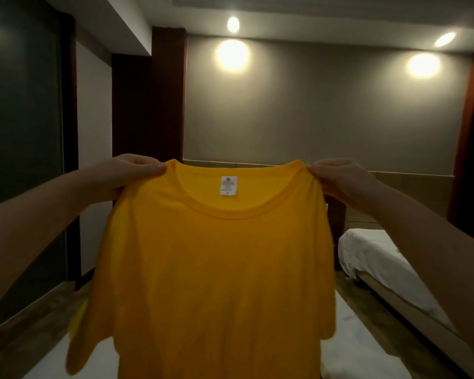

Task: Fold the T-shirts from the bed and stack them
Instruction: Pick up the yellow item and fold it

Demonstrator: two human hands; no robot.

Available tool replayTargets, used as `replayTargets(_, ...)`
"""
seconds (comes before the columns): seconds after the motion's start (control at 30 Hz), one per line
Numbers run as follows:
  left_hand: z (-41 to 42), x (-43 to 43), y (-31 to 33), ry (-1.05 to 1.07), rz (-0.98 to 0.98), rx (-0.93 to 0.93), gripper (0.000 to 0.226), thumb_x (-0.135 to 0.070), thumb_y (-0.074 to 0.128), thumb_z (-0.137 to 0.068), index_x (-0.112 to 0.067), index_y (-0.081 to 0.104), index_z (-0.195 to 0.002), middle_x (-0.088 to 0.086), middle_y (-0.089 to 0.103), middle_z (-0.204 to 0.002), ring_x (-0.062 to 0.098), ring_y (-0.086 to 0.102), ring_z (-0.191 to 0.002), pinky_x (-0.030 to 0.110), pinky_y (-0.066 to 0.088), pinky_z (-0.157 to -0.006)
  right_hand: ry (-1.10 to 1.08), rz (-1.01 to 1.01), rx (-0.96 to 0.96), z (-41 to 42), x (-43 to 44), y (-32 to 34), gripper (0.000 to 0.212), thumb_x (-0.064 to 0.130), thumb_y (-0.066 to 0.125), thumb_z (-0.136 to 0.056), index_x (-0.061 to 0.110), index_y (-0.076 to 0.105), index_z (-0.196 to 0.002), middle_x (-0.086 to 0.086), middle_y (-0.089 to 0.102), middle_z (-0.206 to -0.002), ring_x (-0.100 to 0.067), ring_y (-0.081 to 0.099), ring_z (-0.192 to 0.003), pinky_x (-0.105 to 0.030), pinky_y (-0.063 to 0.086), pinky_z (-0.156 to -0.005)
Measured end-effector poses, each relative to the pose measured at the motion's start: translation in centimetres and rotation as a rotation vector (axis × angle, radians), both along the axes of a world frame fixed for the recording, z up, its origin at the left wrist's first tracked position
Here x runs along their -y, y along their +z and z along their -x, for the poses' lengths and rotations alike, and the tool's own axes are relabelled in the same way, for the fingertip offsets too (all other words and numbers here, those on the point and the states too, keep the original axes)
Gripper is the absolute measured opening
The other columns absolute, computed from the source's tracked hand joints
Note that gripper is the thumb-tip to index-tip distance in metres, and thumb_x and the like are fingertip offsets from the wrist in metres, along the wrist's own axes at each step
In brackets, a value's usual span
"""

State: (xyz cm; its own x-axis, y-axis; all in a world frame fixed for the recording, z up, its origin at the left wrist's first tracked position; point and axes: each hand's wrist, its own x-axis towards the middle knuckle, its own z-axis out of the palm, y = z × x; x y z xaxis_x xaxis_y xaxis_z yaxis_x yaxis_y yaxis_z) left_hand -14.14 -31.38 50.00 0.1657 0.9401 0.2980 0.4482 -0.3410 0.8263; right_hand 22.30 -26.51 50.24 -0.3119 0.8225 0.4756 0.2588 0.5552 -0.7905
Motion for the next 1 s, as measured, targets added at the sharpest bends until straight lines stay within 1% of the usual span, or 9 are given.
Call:
replayTargets(0.1, 0.2, -0.9, 0.4, 0.042, -0.079, 0.072, 0.094, -0.073, 0.078, -0.012, -0.03, 0.061, -0.094, 0.005, 0.057, -0.099, 0.022, 0.06, -0.083, 0.025, 0.051, -0.055, -0.037, -0.01, -0.068, 0.5, -0.8, 0.0, 0.021, 0.028, 0.047, -0.095, 0.014, 0.061, -0.099, -0.001, 0.058, -0.085, -0.013, 0.058, -0.078, -0.027, 0.046, -0.067)
replayTargets(0.2, 0.5, -1.6, 0.6, -0.016, -0.04, 0.126, 0.08, -0.062, 0.082, -0.028, -0.03, 0.06, -0.098, 0.004, 0.056, -0.1, 0.03, 0.058, -0.093, 0.028, 0.053, -0.055, -0.066, -0.028, 0.016, 0.6, -1.6, 0.3, 0.017, 0.031, 0.047, -0.094, 0.022, 0.062, -0.095, -0.002, 0.059, -0.094, -0.016, 0.058, -0.084, -0.027, 0.046, -0.066)
replayTargets(0.3, 1.2, -2.5, 0.3, -0.075, 0.052, 0.098, 0.077, -0.058, 0.084, -0.029, -0.024, 0.062, -0.094, 0.007, 0.059, -0.092, 0.026, 0.059, -0.081, 0.028, 0.056, -0.052, -0.067, 0.002, 0.175, 0.6, -2.3, 0.7, 0.015, 0.034, 0.048, -0.093, 0.029, 0.061, -0.097, -0.004, 0.058, -0.104, -0.02, 0.058, -0.093, -0.029, 0.047, -0.068)
replayTargets(0.43, 2.6, -3.9, 0.0, -0.142, 0.11, 0.026, 0.064, -0.062, 0.086, -0.023, -0.026, 0.072, -0.073, -0.001, 0.067, -0.076, 0.016, 0.064, -0.067, 0.025, 0.055, -0.056, -0.048, 0.017, 0.275, 0.7, -3.0, 0.9, 0.009, 0.032, 0.05, -0.092, 0.034, 0.059, -0.095, 0.005, 0.056, -0.099, -0.013, 0.057, -0.087, -0.023, 0.044, -0.061)
replayTargets(0.6, 2.9, -5.1, -0.4, -0.132, 0.179, -0.065, 0.085, -0.056, 0.089, -0.024, -0.01, 0.064, -0.091, 0.002, 0.066, -0.084, 0.018, 0.065, -0.073, 0.027, 0.056, -0.061, -0.07, -0.038, 0.162, 1.4, -4.6, 0.1, 0.011, 0.03, 0.05, -0.093, 0.024, 0.06, -0.096, 0.002, 0.057, -0.095, -0.014, 0.055, -0.085, -0.026, 0.044, -0.065)
replayTargets(0.67, 2.4, -5.4, -0.3, -0.105, 0.168, -0.057, 0.086, -0.059, 0.086, -0.031, -0.009, 0.06, -0.096, 0.003, 0.064, -0.084, 0.019, 0.062, -0.076, 0.028, 0.055, -0.065, -0.085, -0.091, 0.147, 1.8, -5.3, -0.2, 0.011, 0.027, 0.048, -0.094, 0.022, 0.058, -0.092, 0.002, 0.056, -0.091, -0.013, 0.054, -0.084, -0.026, 0.044, -0.069)
replayTargets(0.77, 1.0, -5.5, 0.1, -0.095, 0.092, 0.05, 0.043, -0.048, 0.069, -0.067, -0.015, 0.062, -0.093, 0.005, 0.058, -0.085, 0.019, 0.058, -0.075, 0.031, 0.048, -0.07, -0.146, -0.159, 0.063, 2.2, -6.1, 0.0, 0.012, 0.027, 0.047, -0.095, 0.023, 0.057, -0.088, 0.002, 0.055, -0.086, -0.014, 0.053, -0.081, -0.028, 0.044, -0.071)
replayTargets(0.83, 0.1, -5.9, 0.2, -0.049, 0.055, 0.146, 0.028, -0.039, 0.057, -0.076, -0.02, 0.065, -0.095, 0.005, 0.058, -0.088, 0.018, 0.058, -0.076, 0.032, 0.046, -0.071, -0.146, -0.156, -0.013, 2.3, -6.4, 0.2, 0.013, 0.028, 0.049, -0.095, 0.02, 0.057, -0.091, 0.002, 0.055, -0.086, -0.015, 0.053, -0.081, -0.032, 0.045, -0.073)
replayTargets(1.0, -0.8, -7.0, 0.3, 0.17, -0.005, 0.226, 0.049, -0.033, 0.044, -0.094, -0.015, 0.037, -0.139, 0.004, 0.048, -0.099, 0.023, 0.051, -0.088, 0.041, 0.042, -0.083, -0.19, -0.217, 0.194, 1.4, -6.4, 0.7, 0.019, 0.032, 0.05, -0.093, 0.015, 0.059, -0.097, 0.003, 0.055, -0.09, -0.01, 0.053, -0.081, -0.025, 0.04, -0.064)
